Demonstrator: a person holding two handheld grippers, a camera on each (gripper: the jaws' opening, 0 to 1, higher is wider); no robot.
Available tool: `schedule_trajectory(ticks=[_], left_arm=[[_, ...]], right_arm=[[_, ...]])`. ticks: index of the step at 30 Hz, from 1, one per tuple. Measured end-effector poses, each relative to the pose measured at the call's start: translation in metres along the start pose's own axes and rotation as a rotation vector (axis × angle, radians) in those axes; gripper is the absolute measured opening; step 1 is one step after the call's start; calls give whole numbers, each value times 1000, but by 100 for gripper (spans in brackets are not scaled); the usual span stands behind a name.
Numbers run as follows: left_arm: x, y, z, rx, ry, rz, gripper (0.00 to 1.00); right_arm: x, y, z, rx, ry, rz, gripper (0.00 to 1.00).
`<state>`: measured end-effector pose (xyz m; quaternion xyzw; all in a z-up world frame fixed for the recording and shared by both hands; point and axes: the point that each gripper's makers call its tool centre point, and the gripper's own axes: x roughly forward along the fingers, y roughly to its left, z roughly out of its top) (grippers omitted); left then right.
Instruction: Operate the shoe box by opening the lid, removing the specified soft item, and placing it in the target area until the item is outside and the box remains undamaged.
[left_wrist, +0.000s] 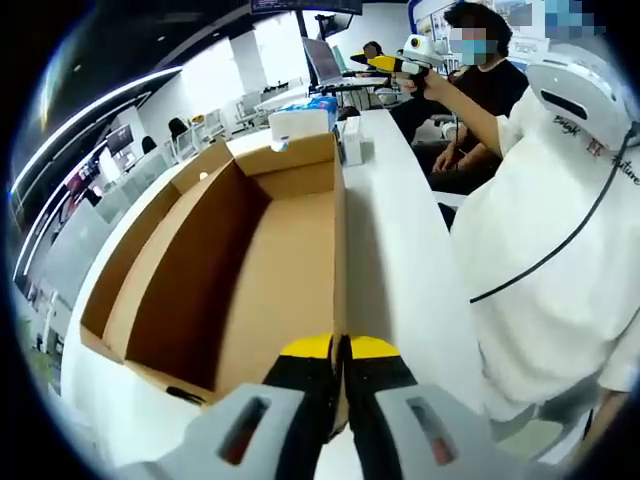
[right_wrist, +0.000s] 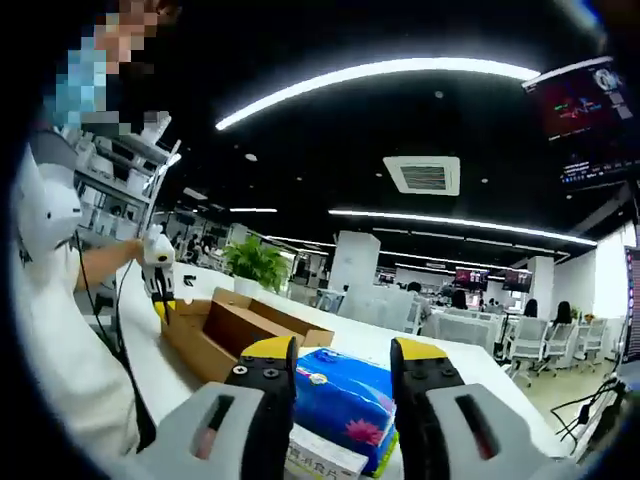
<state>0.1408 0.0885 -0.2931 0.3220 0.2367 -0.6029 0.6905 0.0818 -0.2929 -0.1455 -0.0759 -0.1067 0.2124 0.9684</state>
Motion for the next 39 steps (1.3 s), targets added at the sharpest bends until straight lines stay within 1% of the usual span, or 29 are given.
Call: schedule_trajectory(ticks=[1, 4, 5, 6, 7, 8, 9, 10, 11, 12, 13, 15, 16, 19, 20, 21, 22, 23, 24, 27, 28, 29, 30, 32, 33, 35, 37, 38, 39], left_arm=[[0, 0, 0, 6, -2, 4, 3], [0, -1, 0, 17, -8, 8, 3], [0, -1, 0, 17, -9, 6, 3], [0, -1, 0, 19, -6, 2, 3], [0, -1, 0, 18, -4, 0, 3], [0, -1, 0, 16, -4, 0, 3], [0, -1, 0, 21, -7, 3, 3], [0, -1, 0, 24, -7, 5, 3], [0, -2, 1, 28, -8, 8, 3], [0, -2, 1, 29, -8, 9, 3], [0, -1, 1, 34, -7, 12, 3], [0, -1, 1, 34, -7, 12, 3], [1, -1, 1, 31, 8, 15, 3], [0, -1, 1, 26, -1, 23, 3], [0, -1, 1, 12, 0, 30, 3], [1, 0, 1, 2, 6, 37, 3], [1, 0, 1, -3, 8, 45, 3], [1, 1, 1, -6, 9, 50, 3], [1, 1, 1, -9, 11, 54, 3], [1, 3, 0, -22, 14, 52, 3], [1, 4, 0, -27, 15, 49, 3], [1, 4, 0, -40, 22, 43, 3], [1, 5, -1, -50, 31, 33, 3], [1, 5, -1, -64, 37, 21, 3], [1, 5, -1, -70, 40, 13, 3], [1, 5, -2, -81, 46, 1, 2], [0, 4, -3, -82, 49, -15, 2], [1, 3, -3, -80, 52, -21, 2], [1, 3, -3, -83, 56, -26, 1]], right_arm=[[0, 7, 2, 35, 2, 11, 35], [2, 27, 15, 125, -26, 59, 36], [2, 27, 20, 123, -26, 43, 36], [4, 26, 20, 111, 1, 6, 36], [5, 26, 23, 107, 1, -13, 37], [5, 21, 23, 85, 15, -64, 36], [5, 23, 21, 97, 39, -79, 33], [5, 25, 21, 103, 42, -82, 28], [5, 23, 20, 128, 47, -129, 27], [6, 23, 20, 139, 39, -144, 29], [8, 25, 21, 142, 32, -148, 33], [11, 28, 20, 132, 36, -139, 33], [20, 31, 15, 41, 69, -114, 31], [28, 30, 20, 37, 10, -132, 17], [29, 31, 24, 74, -17, -125, 19], [32, 36, 25, 119, -21, -99, 21], [37, 41, 25, 131, -19, -78, 24], [38, 40, 26, 128, -21, -83, 26], [44, 45, 25, 126, -27, -94, 26], [57, 53, 20, 152, -5, -105, 28], [63, 58, 20, 173, -12, -88, 30], [66, 62, 21, 173, -13, -65, 29], [75, 71, 21, 111, 0, -11, 25], [83, 70, 25, 124, -4, -31, 27], [88, 68, 26, 117, 4, -36, 28], [100, 64, 26, 112, 32, -43, 28], [115, 55, 25, 95, 45, -58, 28], [121, 44, 17, 107, 89, -99, 27], [127, 41, 10, 128, 147, -110, 24]])
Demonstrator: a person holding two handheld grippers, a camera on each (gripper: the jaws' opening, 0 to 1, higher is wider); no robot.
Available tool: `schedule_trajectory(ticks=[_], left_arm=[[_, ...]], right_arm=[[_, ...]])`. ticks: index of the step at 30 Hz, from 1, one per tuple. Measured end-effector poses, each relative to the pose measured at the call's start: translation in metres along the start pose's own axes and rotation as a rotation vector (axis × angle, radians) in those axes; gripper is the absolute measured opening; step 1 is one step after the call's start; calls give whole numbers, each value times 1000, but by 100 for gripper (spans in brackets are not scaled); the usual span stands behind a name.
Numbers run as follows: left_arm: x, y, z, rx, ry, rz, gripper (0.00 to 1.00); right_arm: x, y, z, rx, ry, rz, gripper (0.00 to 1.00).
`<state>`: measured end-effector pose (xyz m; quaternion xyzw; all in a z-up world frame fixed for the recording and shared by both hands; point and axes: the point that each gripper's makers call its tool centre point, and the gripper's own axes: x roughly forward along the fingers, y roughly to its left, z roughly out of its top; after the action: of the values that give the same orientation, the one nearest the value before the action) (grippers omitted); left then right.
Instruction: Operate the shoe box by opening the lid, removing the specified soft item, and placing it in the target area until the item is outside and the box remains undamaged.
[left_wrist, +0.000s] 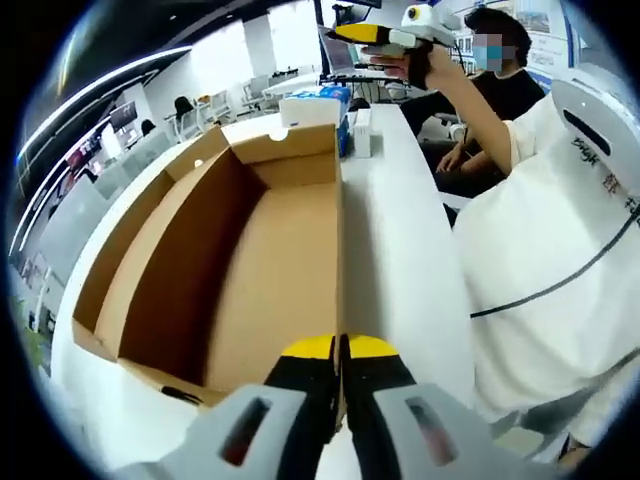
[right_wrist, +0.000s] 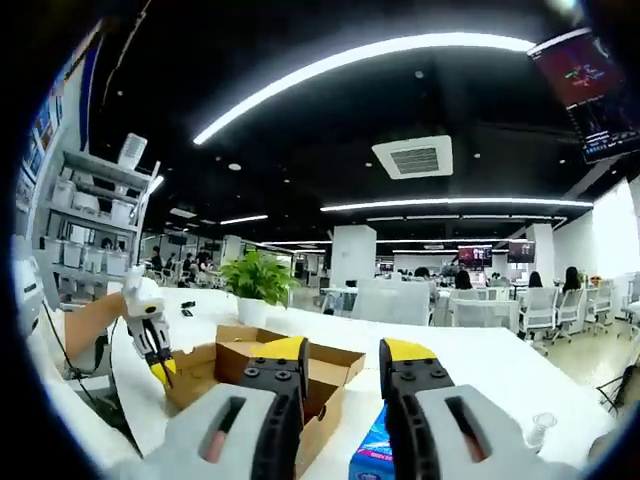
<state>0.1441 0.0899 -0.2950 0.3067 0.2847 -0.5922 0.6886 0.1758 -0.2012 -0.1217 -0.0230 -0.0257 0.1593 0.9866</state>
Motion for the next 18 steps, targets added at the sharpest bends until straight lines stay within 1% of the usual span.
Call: schedule_trajectory(ticks=[1, 2, 4, 6, 8, 9, 11, 13, 14, 15, 16, 17, 18], left_arm=[[0, 0, 0, -11, 3, -7, 1], [0, 0, 0, -15, 0, -8, 1], [-1, -2, -1, -9, -4, -4, 2], [-1, -2, -1, 1, -9, -10, 2], [-2, -2, -2, 2, -6, -32, 1], [-3, -5, -3, 26, -3, -51, 1], [-3, -5, -3, 30, -2, -60, 1], [-3, -6, -4, 29, -1, -67, 1], [-3, -6, -4, 29, -1, -67, 2], [-3, -5, -3, 18, 1, -65, 2], [-2, -4, -3, -14, 13, -59, 2], [-1, -5, -2, -15, 15, -57, 2], [-1, -6, -2, -17, 16, -56, 2]], right_arm=[[5, 3, -2, 1, 30, 20, 24], [13, 3, 3, -25, 42, 14, 27], [15, 4, 6, -63, 55, -8, 28], [16, 4, 11, -60, 65, -18, 28], [17, 5, 15, -50, 54, -13, 28], [19, 6, 17, -36, 48, -9, 28], [22, 8, 20, -38, 47, -4, 28], [28, 13, 27, -57, 59, 7, 29], [30, 15, 28, -93, 76, 17, 29], [32, 14, 28, -131, 101, 20, 31], [36, 8, 31, -186, 155, 2, 34], [41, 0, 42, -203, 158, -34, 35], [43, 3, 50, -185, 138, -25, 34]])
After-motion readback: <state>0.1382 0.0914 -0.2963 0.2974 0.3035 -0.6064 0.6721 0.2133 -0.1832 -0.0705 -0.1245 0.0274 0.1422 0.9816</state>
